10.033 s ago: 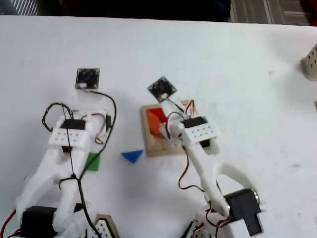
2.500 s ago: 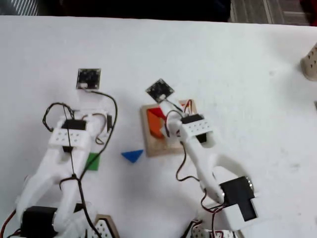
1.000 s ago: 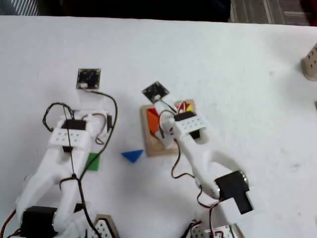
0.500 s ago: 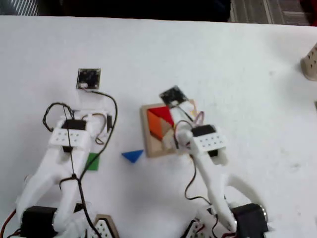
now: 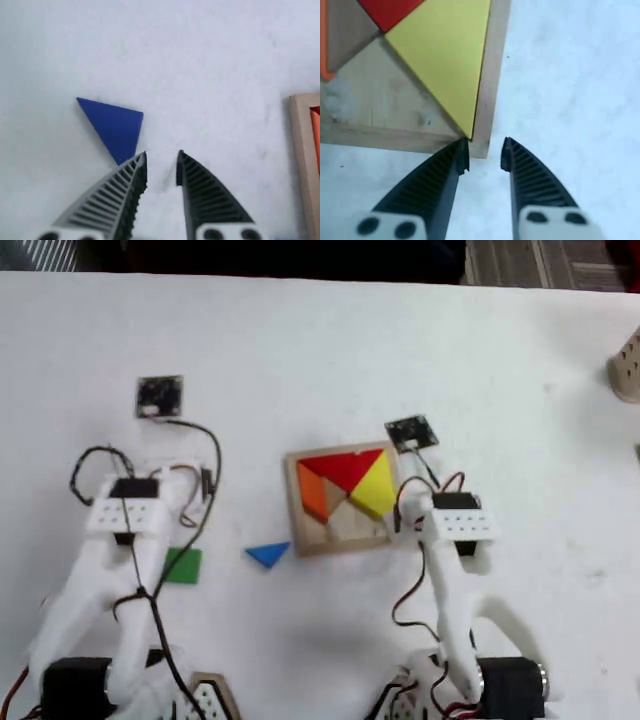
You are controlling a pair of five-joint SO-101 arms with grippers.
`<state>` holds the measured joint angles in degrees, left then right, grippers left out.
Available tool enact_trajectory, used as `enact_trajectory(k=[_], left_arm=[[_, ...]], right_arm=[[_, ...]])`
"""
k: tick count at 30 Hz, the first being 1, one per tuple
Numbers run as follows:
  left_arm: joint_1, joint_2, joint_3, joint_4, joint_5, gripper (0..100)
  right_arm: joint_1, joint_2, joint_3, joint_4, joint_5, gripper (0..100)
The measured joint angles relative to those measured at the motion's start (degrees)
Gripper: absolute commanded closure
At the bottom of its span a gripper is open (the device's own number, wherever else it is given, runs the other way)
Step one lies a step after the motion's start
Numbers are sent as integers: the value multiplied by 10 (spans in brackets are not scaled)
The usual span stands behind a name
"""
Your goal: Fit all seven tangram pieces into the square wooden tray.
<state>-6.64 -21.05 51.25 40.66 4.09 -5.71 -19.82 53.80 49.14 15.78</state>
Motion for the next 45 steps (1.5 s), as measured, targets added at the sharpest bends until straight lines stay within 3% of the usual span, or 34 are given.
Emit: enact_trajectory(k=[2,5,14,20,28,37,45], left_arm=[[-19,0,-3,6,-1,664],[-44,0,-7,47,-5,658],[-104,0,-7,258,-326,753],[-143,0,11,287,-394,726],[-116,0,73,219,-365,725],[-64,0,73,190,-180,726],[-62,-13,133,123,-92,730]], right_arm=[[-1,0,0,0,0,858],[-2,0,0,0,0,858],[-1,0,10,-17,0,858],[-2,0,10,-17,0,858],[-2,0,11,-18,3,858],[-2,0,13,-18,4,858],[-2,0,13,-18,4,858]])
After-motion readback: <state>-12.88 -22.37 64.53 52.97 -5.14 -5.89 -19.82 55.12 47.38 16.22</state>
